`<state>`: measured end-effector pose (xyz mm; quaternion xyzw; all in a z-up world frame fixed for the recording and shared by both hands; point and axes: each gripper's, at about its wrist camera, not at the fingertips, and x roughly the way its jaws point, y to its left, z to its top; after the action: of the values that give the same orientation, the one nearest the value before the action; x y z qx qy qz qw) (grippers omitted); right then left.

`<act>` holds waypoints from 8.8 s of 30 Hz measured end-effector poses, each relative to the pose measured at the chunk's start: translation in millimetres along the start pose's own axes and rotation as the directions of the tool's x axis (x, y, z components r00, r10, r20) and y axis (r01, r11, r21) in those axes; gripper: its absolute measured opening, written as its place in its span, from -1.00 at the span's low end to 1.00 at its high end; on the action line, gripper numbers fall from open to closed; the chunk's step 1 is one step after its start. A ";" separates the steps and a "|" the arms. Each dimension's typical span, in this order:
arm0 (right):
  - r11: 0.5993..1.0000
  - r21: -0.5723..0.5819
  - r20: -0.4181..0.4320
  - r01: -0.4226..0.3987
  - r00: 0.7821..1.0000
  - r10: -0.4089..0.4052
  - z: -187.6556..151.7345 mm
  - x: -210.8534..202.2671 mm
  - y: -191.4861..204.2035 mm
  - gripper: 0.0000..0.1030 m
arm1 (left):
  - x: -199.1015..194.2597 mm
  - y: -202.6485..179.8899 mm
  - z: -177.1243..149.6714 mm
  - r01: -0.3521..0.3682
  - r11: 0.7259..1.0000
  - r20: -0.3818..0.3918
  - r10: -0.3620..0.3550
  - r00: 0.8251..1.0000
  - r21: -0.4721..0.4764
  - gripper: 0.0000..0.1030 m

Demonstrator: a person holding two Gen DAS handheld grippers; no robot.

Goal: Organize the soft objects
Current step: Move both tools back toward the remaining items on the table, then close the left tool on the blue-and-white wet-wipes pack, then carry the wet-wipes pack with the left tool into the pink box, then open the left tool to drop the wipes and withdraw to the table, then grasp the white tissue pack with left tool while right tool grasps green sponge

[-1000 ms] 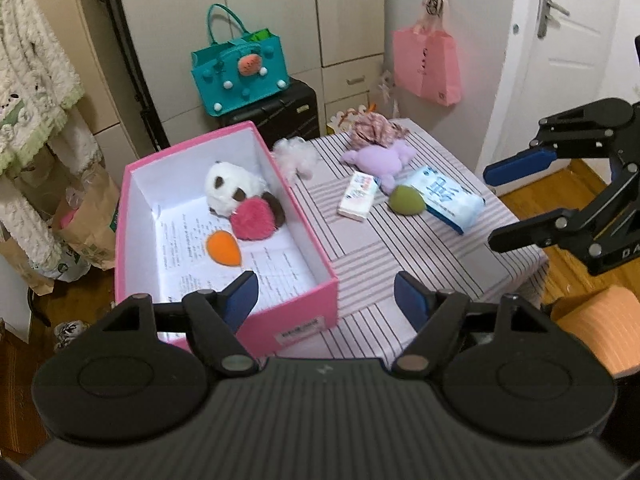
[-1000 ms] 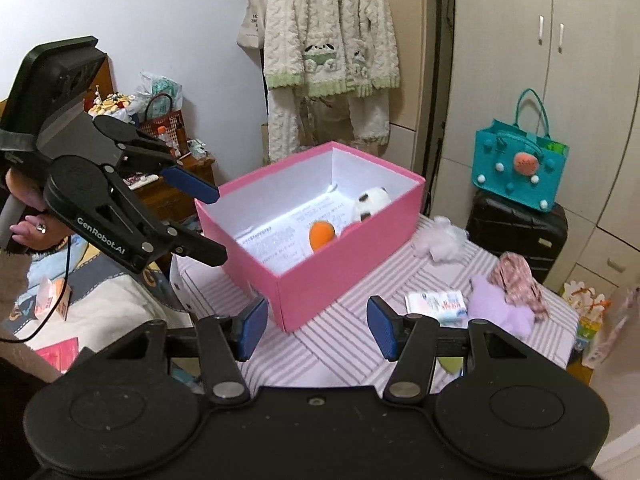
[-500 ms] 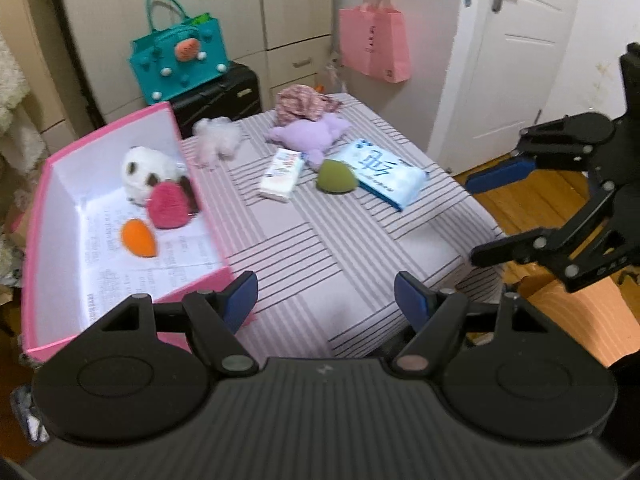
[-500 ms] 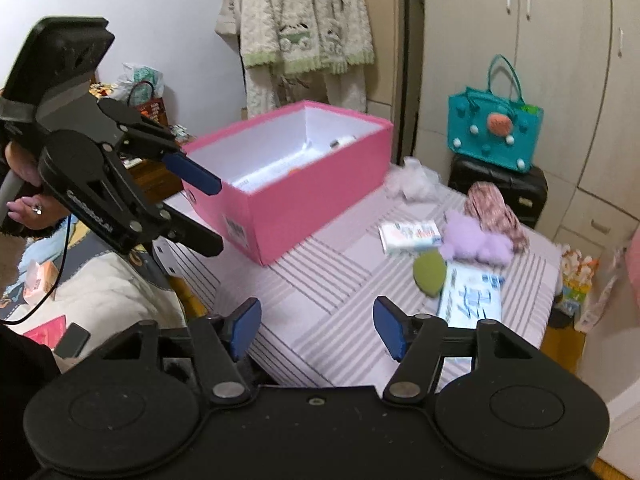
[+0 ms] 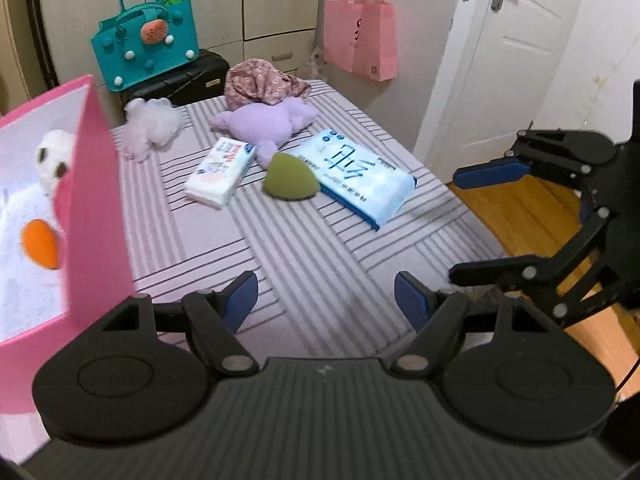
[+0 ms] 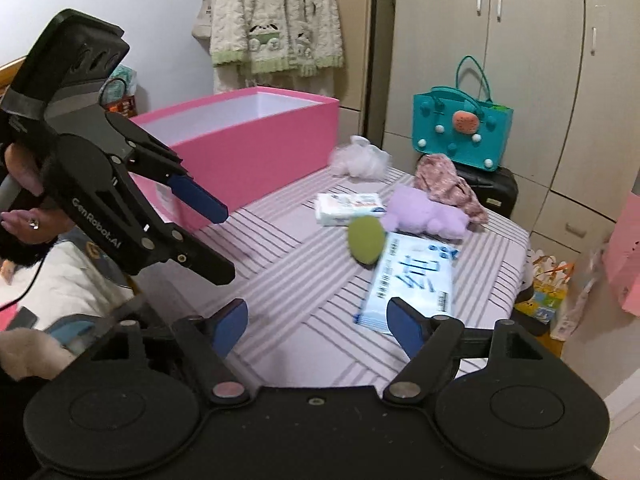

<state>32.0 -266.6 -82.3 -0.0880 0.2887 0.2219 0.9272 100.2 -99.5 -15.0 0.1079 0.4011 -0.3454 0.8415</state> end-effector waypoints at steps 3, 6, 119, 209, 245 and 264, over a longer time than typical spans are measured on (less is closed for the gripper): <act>0.999 -0.005 0.061 0.039 0.997 -0.038 -10.7 8.2 -15.9 0.66 | 18.2 -0.7 4.7 0.025 0.999 0.019 -0.024 1.000 -0.029 0.45; 0.998 0.018 0.115 0.057 0.992 -0.059 -19.6 14.6 -37.9 0.75 | 36.1 0.2 9.0 0.055 0.996 0.040 -0.053 0.998 -0.071 0.45; 0.973 -0.054 0.067 -0.225 0.971 0.229 115.2 19.7 112.3 0.26 | -127.0 45.2 -12.4 0.033 0.973 0.143 0.000 0.990 -0.228 -0.10; 0.960 -0.160 -0.037 -0.230 0.973 0.228 203.0 27.6 107.6 0.32 | -164.6 131.7 22.3 -0.231 0.966 -0.015 0.231 0.973 -0.117 0.20; 0.992 0.095 0.055 0.082 0.995 -0.087 32.7 -7.2 8.6 0.33 | -83.1 6.2 9.4 -0.034 0.997 0.115 0.042 0.992 -0.071 0.27; 0.990 0.133 0.082 0.050 0.995 -0.061 10.0 68.5 -62.7 0.33 | 32.0 -6.0 33.3 -0.386 0.921 0.176 0.373 0.911 0.047 0.21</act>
<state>116.3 -294.5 -111.3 -0.0252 0.2598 0.1801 0.9484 130.2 -135.1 -16.7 0.1889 0.2879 -0.1987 0.9176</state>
